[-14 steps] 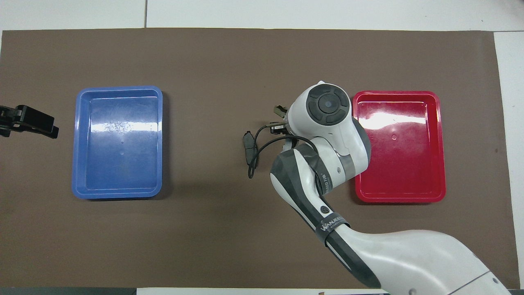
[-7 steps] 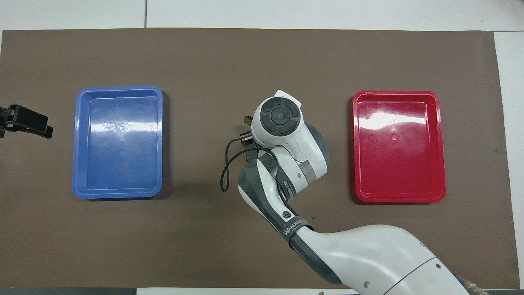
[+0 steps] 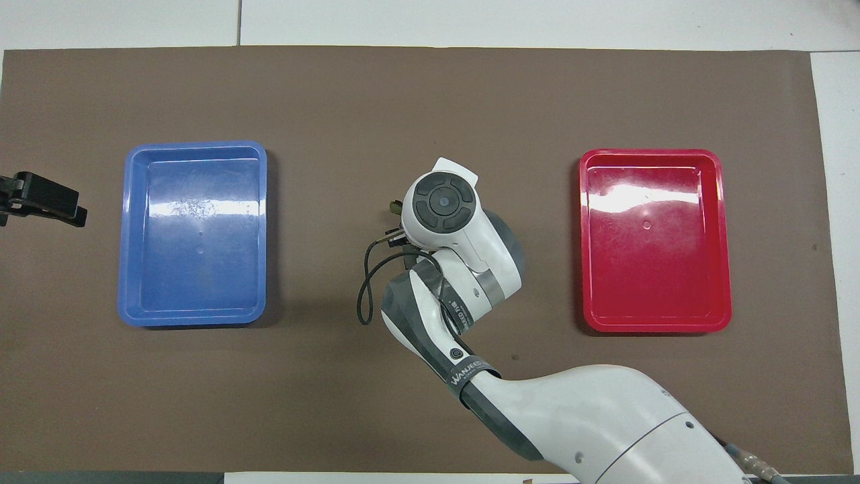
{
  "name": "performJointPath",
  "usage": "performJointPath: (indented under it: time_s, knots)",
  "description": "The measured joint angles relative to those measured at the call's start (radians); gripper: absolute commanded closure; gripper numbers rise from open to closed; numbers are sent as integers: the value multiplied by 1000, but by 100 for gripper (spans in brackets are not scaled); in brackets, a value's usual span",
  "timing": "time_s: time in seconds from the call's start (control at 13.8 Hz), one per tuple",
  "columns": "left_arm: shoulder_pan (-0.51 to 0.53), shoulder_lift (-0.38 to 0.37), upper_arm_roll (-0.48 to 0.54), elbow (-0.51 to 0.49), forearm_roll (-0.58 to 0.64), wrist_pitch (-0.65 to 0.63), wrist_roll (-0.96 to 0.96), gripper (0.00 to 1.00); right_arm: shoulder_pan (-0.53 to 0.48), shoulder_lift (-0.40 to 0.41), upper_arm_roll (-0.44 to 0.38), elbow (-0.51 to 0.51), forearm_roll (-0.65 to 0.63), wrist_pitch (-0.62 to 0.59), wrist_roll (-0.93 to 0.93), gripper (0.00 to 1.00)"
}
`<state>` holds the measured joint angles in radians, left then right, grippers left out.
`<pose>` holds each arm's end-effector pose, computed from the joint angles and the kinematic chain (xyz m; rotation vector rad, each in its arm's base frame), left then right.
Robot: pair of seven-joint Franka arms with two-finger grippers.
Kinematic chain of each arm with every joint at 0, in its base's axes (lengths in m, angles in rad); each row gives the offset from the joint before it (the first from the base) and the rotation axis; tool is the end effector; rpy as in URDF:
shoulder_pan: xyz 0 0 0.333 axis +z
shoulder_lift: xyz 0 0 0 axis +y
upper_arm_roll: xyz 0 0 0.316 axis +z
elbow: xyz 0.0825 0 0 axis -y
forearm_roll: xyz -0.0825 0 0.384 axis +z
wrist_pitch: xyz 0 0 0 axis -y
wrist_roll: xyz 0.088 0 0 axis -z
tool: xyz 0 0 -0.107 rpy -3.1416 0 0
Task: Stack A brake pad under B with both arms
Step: 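Lower the curved pad onto the small pad and open the right gripper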
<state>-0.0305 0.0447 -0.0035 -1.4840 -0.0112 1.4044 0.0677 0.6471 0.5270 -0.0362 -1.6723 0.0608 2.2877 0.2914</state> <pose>0.5504 -0.0200 0.6265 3.1180 -0.1605 -0.1940 0.5599 0.3973 0.3070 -3.0428 -0.4401 -0.1032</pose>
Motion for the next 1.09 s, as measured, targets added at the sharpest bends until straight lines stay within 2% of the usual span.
performJointPath:
  time_s: [0.94, 1.02, 1.09]
  knots:
    - [0, 0, 0, 0, 0, 0, 0, 0, 3, 10, 0, -3, 1, 1, 19, 99]
    - [0, 0, 0, 0, 0, 0, 0, 0, 3, 10, 0, -3, 1, 2, 19, 98]
    - [0, 0, 0, 0, 0, 0, 0, 0, 3, 10, 0, -3, 1, 2, 19, 86]
